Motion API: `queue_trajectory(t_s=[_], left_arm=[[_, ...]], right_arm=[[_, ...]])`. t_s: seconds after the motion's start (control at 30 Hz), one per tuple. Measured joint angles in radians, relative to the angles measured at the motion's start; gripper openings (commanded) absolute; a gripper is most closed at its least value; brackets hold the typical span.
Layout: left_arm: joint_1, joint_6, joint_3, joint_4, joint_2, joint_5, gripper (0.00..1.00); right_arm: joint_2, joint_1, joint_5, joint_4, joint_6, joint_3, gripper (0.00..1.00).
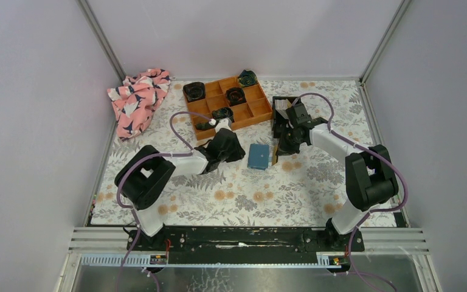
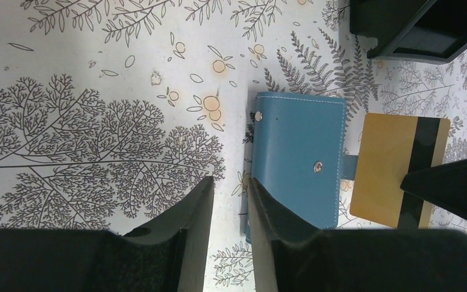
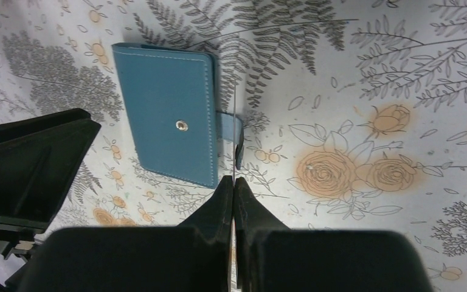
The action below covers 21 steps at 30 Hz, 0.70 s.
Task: Put the credit cards into the card holder
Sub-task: Open the card holder at the center of the board.
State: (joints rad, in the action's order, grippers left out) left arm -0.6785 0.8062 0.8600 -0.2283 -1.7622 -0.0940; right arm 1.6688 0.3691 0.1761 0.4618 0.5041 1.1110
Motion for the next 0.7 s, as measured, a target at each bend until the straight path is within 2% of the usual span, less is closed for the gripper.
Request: queue_trajectory(t_s=[0.33,0.7], left_arm=[[0.000,-0.013,0.016,0.003,-0.029,0.013,0.32],[0.000,-0.030,0.021,-0.002,-0.056,0.050,0.31]], right_arm=[[-0.002,-0.032,0.055,-0.029,-0.014,-0.057,0.00],[-0.004,-0.087,0.251,-0.224,0.037,-0.198,0.00]])
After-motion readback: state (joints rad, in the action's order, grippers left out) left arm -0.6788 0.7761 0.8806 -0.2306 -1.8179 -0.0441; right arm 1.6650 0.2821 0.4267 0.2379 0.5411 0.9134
